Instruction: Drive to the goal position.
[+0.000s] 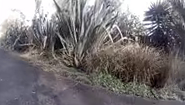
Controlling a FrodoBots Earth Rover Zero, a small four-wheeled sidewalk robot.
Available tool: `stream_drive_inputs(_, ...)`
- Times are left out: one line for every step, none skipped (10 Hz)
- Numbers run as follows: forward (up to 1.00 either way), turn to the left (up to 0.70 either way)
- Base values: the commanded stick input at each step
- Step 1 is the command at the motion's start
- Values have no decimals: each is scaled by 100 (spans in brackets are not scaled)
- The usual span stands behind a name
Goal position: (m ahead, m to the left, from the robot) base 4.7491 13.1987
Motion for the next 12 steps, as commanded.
stream_drive_inputs(0, 85)
stream_drive_inputs(0, 85)
stream_drive_inputs(0, 85)
stream_drive_inputs(0, 85)
stream_drive_inputs(0, 85)
stream_drive_inputs(0, 85)
stream_drive_inputs(0, 85)
stream_drive_inputs(0, 85)
stream_drive_inputs(0, 85)
stream_drive_inputs(0, 85)
stream_drive_inputs(0, 85)
stream_drive_inputs(0, 85)
